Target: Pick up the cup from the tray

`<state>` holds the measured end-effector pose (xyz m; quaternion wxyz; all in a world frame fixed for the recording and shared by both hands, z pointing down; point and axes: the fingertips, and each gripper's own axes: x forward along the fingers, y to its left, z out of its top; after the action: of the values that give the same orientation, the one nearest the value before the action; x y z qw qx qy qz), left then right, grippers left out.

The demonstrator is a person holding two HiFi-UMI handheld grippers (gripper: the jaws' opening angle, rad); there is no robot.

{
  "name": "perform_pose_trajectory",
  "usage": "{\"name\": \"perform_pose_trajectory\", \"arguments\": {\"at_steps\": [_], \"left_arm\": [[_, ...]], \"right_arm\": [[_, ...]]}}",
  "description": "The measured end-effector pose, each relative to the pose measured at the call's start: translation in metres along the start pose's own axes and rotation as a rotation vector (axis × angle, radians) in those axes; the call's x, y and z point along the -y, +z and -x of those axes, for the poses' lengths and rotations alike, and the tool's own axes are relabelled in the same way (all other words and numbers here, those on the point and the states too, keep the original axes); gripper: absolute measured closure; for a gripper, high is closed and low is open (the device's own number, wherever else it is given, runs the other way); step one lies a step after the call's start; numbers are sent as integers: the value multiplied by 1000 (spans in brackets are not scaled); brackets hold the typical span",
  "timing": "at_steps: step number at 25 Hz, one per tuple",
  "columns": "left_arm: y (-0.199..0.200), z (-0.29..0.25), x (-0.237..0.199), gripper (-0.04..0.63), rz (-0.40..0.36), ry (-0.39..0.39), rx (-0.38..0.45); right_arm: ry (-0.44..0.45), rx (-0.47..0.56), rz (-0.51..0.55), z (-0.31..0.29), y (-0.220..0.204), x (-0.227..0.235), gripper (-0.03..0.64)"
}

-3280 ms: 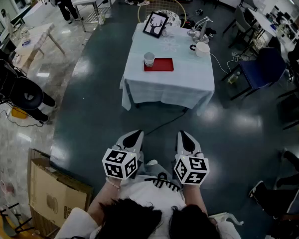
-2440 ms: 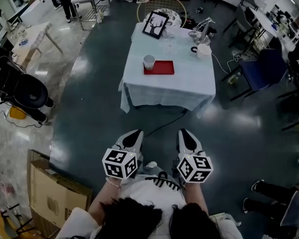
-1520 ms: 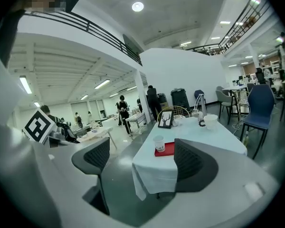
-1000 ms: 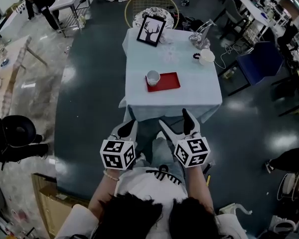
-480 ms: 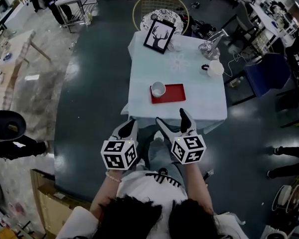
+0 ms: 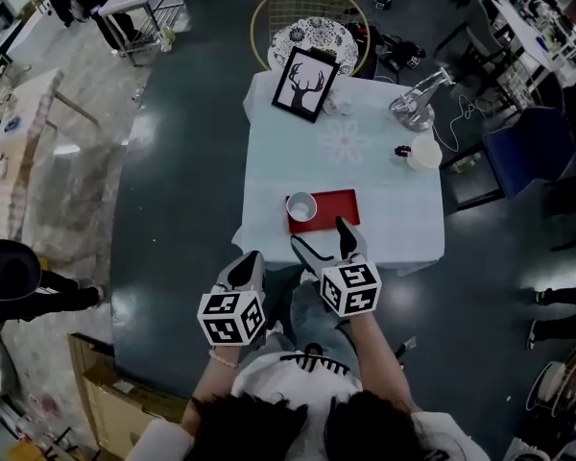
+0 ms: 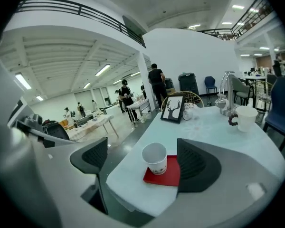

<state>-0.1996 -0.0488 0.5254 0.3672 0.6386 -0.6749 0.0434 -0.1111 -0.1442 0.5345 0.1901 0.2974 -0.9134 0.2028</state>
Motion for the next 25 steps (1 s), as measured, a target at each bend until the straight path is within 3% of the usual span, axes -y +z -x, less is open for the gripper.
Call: {"name": "perform_pose_trajectory", "arguments": {"at_steps": [8, 19, 22, 25], "left_arm": [[9, -46, -9, 595, 26, 31, -28], [-11, -83, -8, 595, 78, 80, -101], [-15, -81, -10, 595, 92, 91, -112], [-27, -78, -7, 595, 97, 94, -142]], "right_arm": [[43, -128, 112, -66, -16, 14, 138], [21, -254, 113, -110, -54, 28, 141], [-7, -270, 123, -119, -57, 33, 220], [-13, -272, 138, -122, -57, 35, 238]]}}
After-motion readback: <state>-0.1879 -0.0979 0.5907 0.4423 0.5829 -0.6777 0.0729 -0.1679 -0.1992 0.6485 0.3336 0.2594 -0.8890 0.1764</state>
